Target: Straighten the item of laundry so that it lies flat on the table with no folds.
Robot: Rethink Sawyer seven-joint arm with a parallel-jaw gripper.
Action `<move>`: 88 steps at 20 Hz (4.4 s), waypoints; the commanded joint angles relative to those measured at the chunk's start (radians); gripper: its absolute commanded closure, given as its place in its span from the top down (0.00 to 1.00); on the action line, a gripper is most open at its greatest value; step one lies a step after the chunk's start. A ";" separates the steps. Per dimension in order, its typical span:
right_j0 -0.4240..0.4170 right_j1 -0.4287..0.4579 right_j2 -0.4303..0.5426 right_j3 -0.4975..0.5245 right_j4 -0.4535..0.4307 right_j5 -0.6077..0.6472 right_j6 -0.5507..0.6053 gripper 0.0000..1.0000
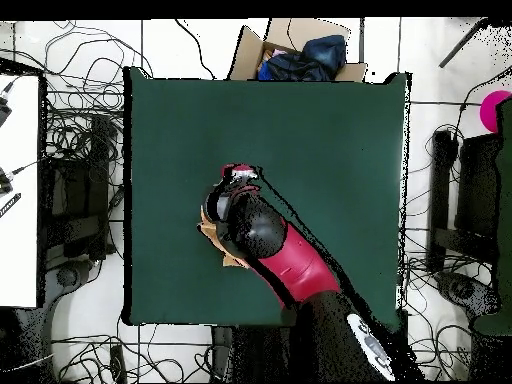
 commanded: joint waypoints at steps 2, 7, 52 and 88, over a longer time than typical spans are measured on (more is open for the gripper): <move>0.009 -0.009 0.013 0.067 0.056 0.020 0.245 1.00; 0.006 -0.017 0.034 0.095 0.066 0.011 0.267 1.00; -0.165 0.052 0.447 0.223 -0.084 -0.258 0.529 1.00; -0.021 0.039 0.177 0.163 -0.056 -0.178 0.427 1.00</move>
